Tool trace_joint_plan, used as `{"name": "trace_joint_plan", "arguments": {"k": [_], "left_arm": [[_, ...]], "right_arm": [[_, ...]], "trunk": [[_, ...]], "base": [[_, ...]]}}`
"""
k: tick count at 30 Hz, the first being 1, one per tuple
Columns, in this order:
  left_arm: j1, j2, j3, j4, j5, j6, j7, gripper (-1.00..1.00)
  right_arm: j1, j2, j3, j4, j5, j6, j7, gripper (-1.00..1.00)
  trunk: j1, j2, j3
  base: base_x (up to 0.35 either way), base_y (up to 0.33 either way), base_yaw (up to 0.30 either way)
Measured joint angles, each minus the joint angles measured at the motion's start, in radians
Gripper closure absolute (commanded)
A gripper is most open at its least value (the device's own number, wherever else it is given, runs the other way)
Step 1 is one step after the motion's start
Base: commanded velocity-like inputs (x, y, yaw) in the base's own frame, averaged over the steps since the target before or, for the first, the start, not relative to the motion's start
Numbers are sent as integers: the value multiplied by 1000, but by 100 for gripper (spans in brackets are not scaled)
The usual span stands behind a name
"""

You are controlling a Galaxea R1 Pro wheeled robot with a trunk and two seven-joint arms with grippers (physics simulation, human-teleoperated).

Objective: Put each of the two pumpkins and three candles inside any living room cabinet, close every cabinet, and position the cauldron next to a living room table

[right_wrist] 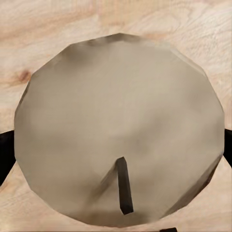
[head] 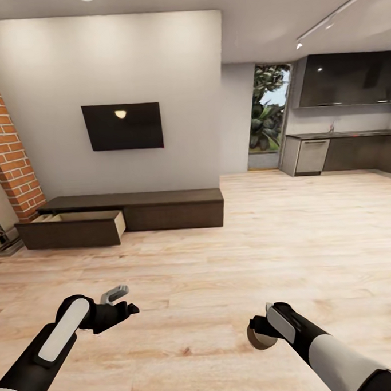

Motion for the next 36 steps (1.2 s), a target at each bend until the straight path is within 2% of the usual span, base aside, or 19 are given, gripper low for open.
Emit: {"name": "trace_joint_plan", "arguments": {"k": [7,25,36], "left_arm": [[0,0,16,0,0,0,0,-100],[0,-1,17,0,0,0,0,-100],[0,-2,17,0,0,0,0,-100]], "right_arm": [[-1,4,-2,0,-2,-6,-6,100],[-1,4,-3,0,-3,-10,-4,100],[-1,2,2,-2,2,-51,9,100]], "trunk": [[0,0,0],[0,0,0],[0,0,0]], "base": [[290,170,38],[268,220,258],[267,223,17]]}}
